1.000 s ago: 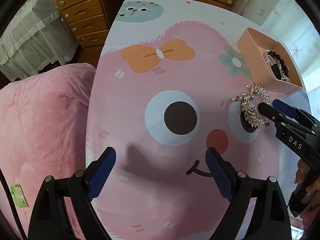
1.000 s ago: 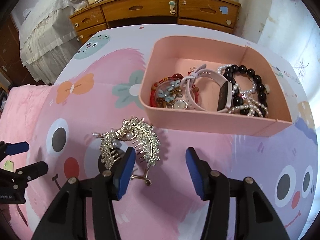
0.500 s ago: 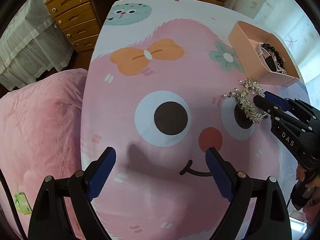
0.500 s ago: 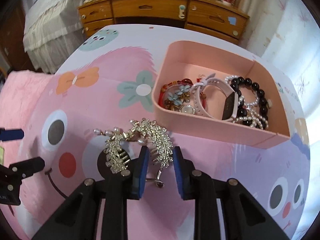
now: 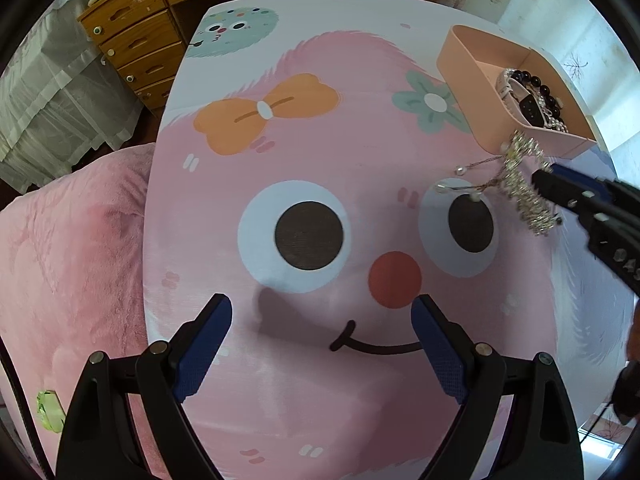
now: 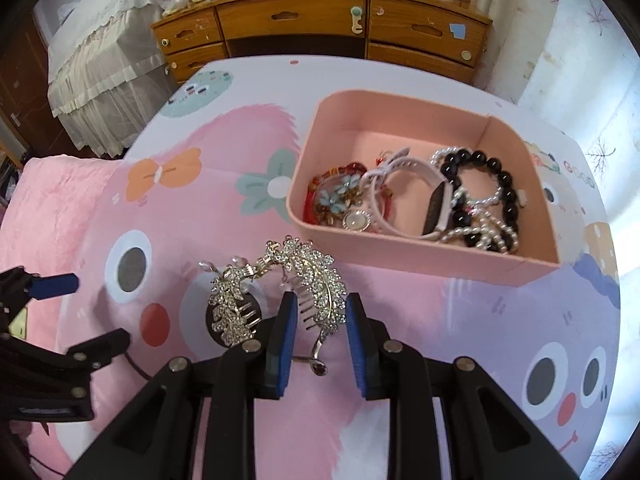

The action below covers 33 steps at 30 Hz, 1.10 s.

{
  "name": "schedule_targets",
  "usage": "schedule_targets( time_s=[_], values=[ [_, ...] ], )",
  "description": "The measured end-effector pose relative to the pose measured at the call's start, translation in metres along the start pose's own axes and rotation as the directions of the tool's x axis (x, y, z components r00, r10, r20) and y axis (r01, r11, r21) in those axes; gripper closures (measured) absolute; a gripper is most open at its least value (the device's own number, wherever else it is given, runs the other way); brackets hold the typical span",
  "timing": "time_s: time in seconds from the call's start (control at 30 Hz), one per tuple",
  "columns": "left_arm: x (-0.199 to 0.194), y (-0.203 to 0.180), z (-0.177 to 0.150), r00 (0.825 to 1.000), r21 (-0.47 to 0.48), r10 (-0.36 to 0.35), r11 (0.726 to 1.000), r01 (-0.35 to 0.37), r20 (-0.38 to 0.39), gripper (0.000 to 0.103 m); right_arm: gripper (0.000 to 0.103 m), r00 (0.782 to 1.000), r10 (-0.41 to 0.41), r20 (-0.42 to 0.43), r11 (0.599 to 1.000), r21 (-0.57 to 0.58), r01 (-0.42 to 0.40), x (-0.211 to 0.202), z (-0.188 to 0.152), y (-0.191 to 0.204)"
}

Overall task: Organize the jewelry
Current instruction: 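Carry the hair comb over the pink box and open the right gripper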

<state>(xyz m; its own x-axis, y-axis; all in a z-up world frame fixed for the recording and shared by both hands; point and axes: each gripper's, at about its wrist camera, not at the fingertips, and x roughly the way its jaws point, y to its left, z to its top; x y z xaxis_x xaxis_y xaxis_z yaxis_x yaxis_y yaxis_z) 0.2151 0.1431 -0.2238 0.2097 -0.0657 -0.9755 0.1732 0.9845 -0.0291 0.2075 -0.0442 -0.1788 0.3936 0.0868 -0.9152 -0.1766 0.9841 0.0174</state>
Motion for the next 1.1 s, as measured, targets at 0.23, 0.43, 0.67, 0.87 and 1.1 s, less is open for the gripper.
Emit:
schedule_targets(
  time_s=[0.23, 0.43, 0.67, 0.87, 1.1],
  values=[
    [-0.002, -0.024, 0.001, 1.0, 0.013, 0.002, 1.0, -0.002, -0.005, 0.013, 0.079, 0.998, 0.028, 0.063, 0.998, -0.057, -0.024, -0.044, 0.012, -0.01],
    [-0.002, -0.039, 0.001, 1.0, 0.032, 0.011, 0.999, -0.011, -0.01, 0.013, 0.079, 0.99, 0.059, 0.128, 0.997, -0.06, -0.052, -0.085, 0.032, -0.032],
    [-0.003, -0.054, 0.001, 1.0, 0.027, 0.017, 0.999, -0.017, -0.006, 0.013, 0.079, 0.964, 0.088, 0.252, 0.996, -0.018, -0.086, -0.125, 0.058, -0.068],
    [-0.001, -0.067, 0.004, 1.0, 0.002, 0.028, 1.0, -0.028, -0.011, 0.013, 0.079, 0.938, 0.022, 0.346, 0.998, 0.053, -0.042, -0.123, 0.07, -0.101],
    [-0.003, -0.081, 0.003, 0.999, -0.014, 0.037, 0.999, -0.037, -0.022, 0.013, 0.079, 0.943, 0.056, 0.327, 0.988, 0.118, -0.099, -0.067, 0.059, -0.125]
  ],
)
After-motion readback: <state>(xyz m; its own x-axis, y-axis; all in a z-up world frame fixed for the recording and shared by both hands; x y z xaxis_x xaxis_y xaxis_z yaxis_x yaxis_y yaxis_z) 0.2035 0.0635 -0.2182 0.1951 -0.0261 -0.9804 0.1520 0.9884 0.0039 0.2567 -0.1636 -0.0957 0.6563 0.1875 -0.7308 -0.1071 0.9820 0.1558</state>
